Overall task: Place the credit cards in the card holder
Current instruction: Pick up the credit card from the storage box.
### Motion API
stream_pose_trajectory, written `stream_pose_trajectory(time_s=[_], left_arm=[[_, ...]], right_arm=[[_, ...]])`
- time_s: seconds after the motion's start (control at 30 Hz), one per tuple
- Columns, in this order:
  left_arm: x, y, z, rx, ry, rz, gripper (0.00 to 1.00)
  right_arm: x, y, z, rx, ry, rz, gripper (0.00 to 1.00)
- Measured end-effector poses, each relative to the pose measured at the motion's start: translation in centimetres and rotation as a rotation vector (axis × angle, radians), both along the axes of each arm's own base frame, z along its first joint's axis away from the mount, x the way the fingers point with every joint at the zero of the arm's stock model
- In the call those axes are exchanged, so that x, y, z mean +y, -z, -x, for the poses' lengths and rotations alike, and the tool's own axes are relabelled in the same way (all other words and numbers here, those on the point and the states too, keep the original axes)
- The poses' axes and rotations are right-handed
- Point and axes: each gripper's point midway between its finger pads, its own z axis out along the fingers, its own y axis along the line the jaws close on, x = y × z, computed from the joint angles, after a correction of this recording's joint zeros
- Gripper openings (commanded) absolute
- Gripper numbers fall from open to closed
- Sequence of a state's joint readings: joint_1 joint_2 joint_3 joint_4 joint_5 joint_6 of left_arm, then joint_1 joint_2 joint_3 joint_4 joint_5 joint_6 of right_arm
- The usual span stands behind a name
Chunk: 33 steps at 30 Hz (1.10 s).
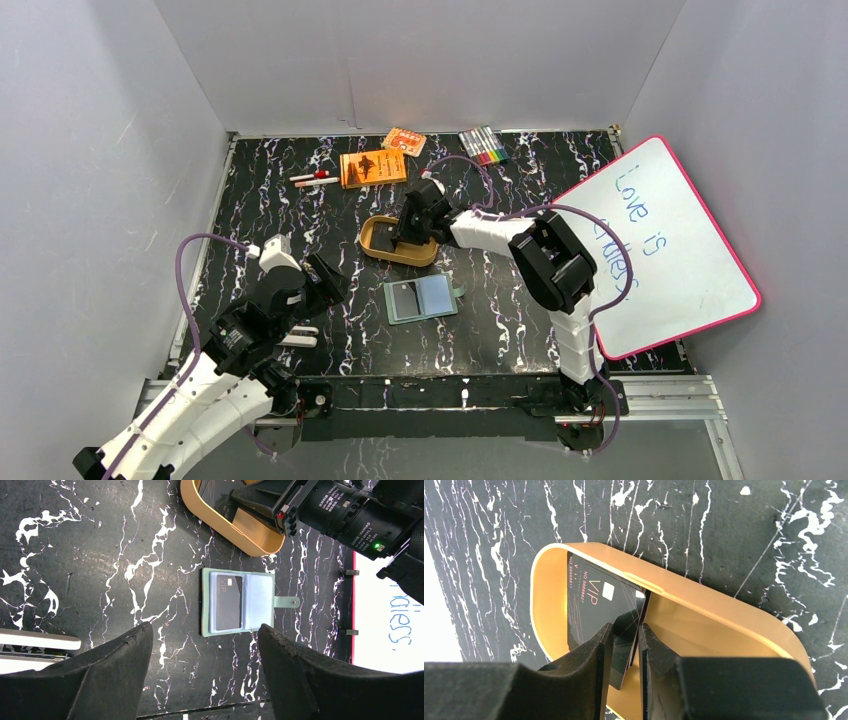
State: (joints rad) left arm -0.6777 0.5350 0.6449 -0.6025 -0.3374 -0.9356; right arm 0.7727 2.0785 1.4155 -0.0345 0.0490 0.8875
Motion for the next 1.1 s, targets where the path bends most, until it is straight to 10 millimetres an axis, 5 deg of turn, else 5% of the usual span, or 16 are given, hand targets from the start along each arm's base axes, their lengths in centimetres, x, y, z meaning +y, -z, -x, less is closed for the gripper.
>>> stream_pose_trajectory(time_s=[0.23,0.4,0.77,1.1], left_arm=[[-0.01,0.09,-0.01,0.002,0.0,-0.002,0.74],[-0.03,0.14,-0.02,0.005,0.0,-0.003,0.74],[-0.04,0.14,-0.05,0.004,0.0,-0.003,0.74],[-0.04,0.15,-0.04,0.004,0.0,-0.003,0.74]], right_arm=[[-0.3,0.11,0.25,0.003,0.002,0.0,0.49],[-0.11,0.07,0.41,0.007,-0.009,-0.012,0.53],[0.58,-0.35,0.8,0.016,-0.041,-0.046,0.35],[-0.31,0.04,0.99,0.022,-0.027,-0.044,0.3]])
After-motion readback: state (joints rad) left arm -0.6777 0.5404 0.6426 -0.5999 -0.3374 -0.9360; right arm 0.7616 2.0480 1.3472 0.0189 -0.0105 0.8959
